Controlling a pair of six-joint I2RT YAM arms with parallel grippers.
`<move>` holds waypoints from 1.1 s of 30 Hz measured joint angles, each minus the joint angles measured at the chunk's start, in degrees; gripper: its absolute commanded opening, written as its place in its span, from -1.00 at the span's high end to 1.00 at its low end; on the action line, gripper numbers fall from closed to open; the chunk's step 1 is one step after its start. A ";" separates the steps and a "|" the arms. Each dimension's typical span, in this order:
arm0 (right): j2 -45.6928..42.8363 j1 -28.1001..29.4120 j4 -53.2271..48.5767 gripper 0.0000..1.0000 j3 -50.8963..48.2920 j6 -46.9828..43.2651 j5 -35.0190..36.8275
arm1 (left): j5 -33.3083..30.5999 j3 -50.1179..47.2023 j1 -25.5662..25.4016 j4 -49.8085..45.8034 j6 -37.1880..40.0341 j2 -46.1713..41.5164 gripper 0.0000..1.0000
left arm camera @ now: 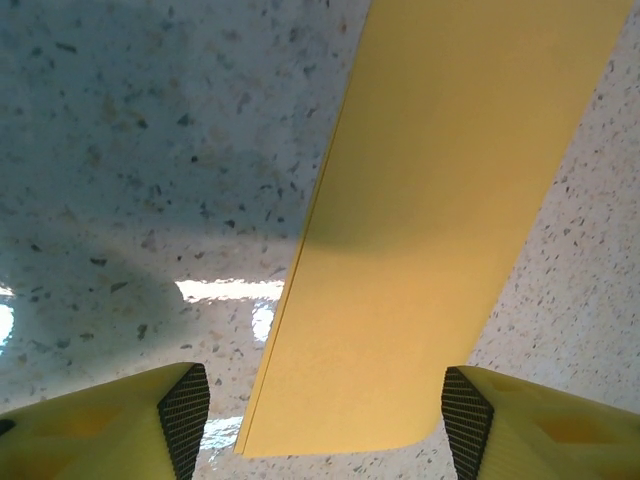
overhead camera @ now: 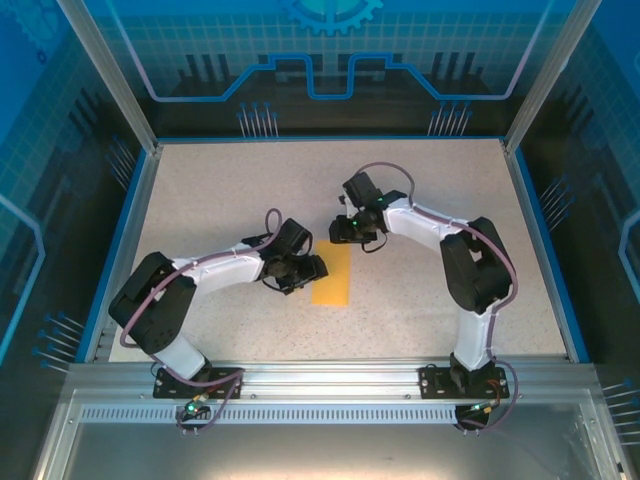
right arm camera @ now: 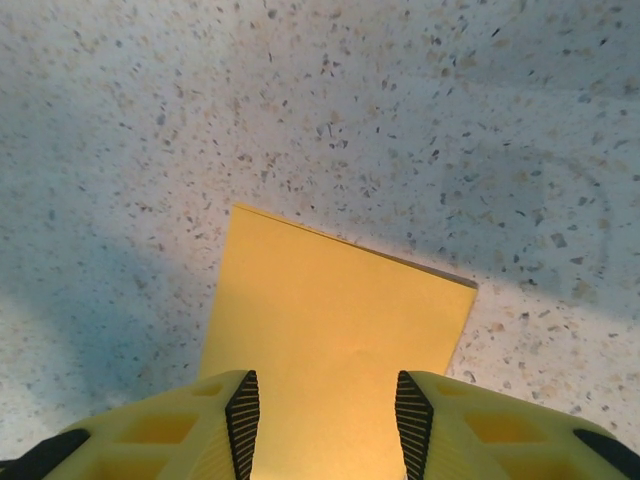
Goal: Fold a paper plane with a square sheet of paper (pick it up from the middle)
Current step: Fold the triangle a second time at the center of the table.
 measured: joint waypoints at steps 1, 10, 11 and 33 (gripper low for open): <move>0.87 0.04 -0.48 0.12 0.50 -0.26 0.09 | 0.52 -0.55 0.00 0.37 -0.39 -0.26 -0.37; 7.48 0.07 -2.67 0.12 3.56 -1.11 0.04 | 3.61 -2.25 0.00 1.99 -3.08 -1.99 -0.46; 7.65 0.02 -2.67 0.12 3.58 -1.09 0.09 | 3.89 -2.45 0.00 2.10 -3.32 -2.08 -0.48; 7.32 -2.71 0.76 0.15 1.09 3.52 -4.74 | 8.41 -3.82 -2.73 4.11 -6.58 -0.22 -0.57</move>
